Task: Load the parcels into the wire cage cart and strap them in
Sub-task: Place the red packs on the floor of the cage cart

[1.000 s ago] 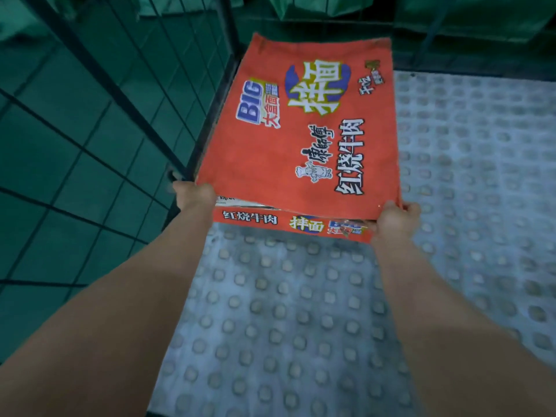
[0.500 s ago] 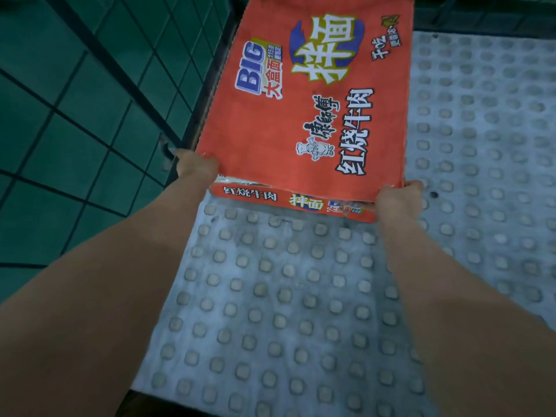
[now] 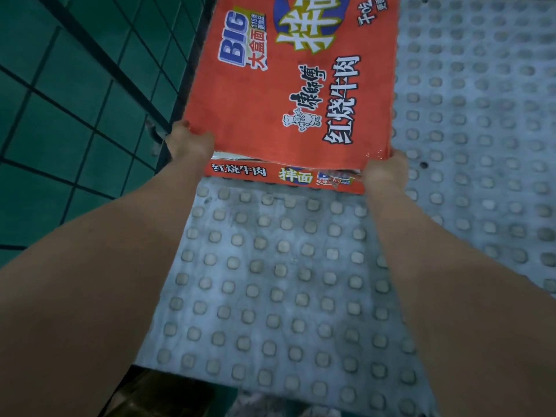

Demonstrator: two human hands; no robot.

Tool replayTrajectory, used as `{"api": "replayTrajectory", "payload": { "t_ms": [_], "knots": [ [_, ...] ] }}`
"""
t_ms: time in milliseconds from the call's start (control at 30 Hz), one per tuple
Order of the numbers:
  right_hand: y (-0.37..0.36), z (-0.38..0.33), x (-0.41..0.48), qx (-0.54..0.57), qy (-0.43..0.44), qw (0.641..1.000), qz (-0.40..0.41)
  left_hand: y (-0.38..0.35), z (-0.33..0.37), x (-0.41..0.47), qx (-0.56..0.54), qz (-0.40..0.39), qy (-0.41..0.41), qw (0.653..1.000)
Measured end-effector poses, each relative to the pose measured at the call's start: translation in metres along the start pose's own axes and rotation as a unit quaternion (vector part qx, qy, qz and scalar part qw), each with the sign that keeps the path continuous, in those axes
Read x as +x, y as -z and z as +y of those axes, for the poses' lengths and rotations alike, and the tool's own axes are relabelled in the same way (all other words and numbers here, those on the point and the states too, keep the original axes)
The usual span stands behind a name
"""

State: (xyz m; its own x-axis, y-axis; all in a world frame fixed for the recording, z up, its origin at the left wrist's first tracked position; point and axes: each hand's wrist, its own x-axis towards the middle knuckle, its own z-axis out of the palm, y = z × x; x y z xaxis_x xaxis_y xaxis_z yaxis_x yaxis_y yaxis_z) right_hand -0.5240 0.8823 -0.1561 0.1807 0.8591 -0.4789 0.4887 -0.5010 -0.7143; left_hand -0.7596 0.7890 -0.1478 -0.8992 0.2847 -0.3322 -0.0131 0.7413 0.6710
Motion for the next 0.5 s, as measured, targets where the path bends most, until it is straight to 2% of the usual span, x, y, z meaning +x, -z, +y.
{"api": "replayTrajectory", "payload": {
  "t_ms": [133,300,500],
  "knots": [
    [-0.008,0.001,0.012,-0.034,0.025,0.999,-0.005,0.005,0.003,0.01,0.056,-0.009,-0.025,0.998],
    [-0.01,0.001,0.015,-0.058,0.02,0.998,-0.014,0.005,0.002,0.012,0.114,-0.019,-0.018,0.993],
    [-0.01,-0.008,0.009,-0.111,0.018,0.994,-0.019,-0.004,0.016,-0.011,0.109,-0.029,0.004,0.994]
  ]
}}
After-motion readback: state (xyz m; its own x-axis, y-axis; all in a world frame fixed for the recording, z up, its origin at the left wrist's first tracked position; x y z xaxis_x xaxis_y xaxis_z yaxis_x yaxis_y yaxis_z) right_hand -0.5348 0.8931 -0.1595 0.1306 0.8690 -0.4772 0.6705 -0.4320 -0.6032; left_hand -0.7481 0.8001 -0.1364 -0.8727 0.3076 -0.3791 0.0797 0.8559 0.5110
